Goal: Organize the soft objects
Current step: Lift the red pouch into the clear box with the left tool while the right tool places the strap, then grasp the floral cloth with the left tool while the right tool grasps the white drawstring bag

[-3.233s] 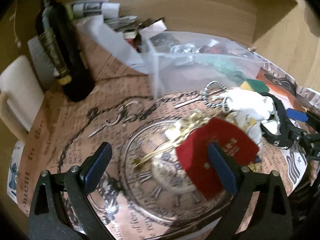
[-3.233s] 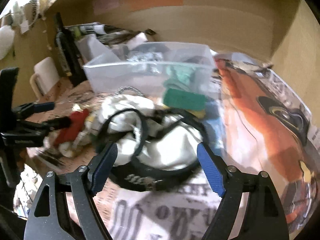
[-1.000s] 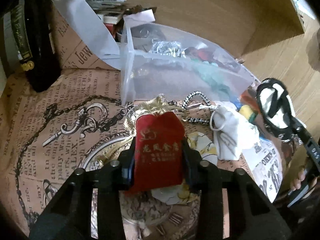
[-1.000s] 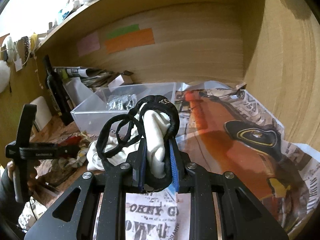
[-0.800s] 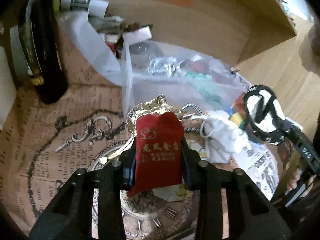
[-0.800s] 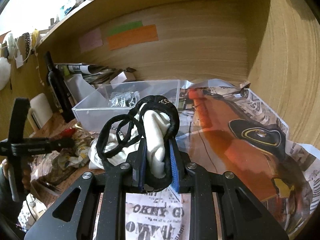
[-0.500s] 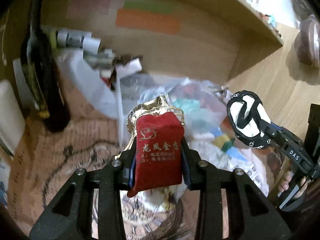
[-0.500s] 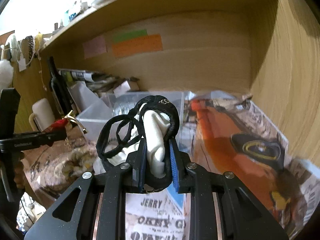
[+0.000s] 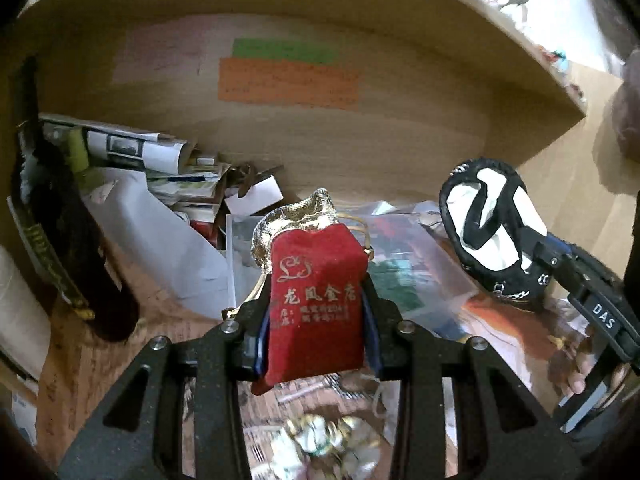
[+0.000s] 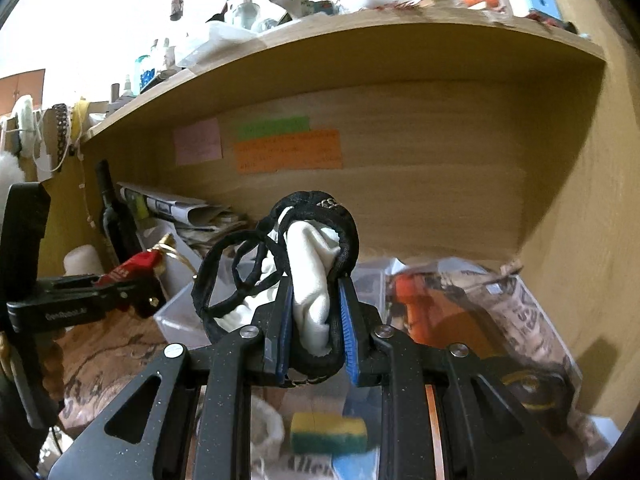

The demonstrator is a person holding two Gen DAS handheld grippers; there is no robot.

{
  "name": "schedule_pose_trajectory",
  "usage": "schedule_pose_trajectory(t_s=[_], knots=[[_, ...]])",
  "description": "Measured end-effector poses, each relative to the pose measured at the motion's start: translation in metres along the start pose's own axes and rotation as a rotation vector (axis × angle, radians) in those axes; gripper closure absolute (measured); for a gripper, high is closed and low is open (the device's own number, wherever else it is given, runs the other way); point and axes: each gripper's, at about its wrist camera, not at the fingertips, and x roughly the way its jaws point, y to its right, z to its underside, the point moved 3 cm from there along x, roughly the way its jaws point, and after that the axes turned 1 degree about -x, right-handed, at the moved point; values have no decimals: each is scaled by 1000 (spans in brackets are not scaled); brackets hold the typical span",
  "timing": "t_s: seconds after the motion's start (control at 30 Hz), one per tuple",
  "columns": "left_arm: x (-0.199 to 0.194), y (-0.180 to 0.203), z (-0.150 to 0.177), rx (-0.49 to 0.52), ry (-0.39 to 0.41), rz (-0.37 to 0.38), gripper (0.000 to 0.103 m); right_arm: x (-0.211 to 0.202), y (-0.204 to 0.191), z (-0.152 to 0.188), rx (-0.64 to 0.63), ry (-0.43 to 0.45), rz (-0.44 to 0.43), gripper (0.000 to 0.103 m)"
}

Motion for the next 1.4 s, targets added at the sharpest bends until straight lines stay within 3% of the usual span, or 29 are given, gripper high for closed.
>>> schedule_pose_trajectory(t_s=[0.2,0.57,0.67,0.73,0.8,0.9,1.03,1.27,1.4], knots=[[40,-2,-6,8,-65,-8,67,41,-4,0,-24,-69,-1,83],[100,3,0,75,-177,-42,66,103,-7,28,-98,-265,25,83],[108,5,3,89,-197,-50,59,109,-8,33,-115,-295,30,82],[110,6,3,94,-197,-55,49,113,-8,36,-119,-311,34,78],[108,6,3,93,-184,-57,41,115,-9,38,-124,-319,50,78],[97,7,1,89,-163,-51,37,115,-6,37,-121,-323,52,69],[76,6,-5,74,-119,-45,32,108,-3,33,-116,-310,54,52],[20,7,-13,86,6,-51,15,69,-7,14,-102,-208,41,26],[-11,6,-10,91,60,-53,3,40,-12,8,-86,-154,13,21]])
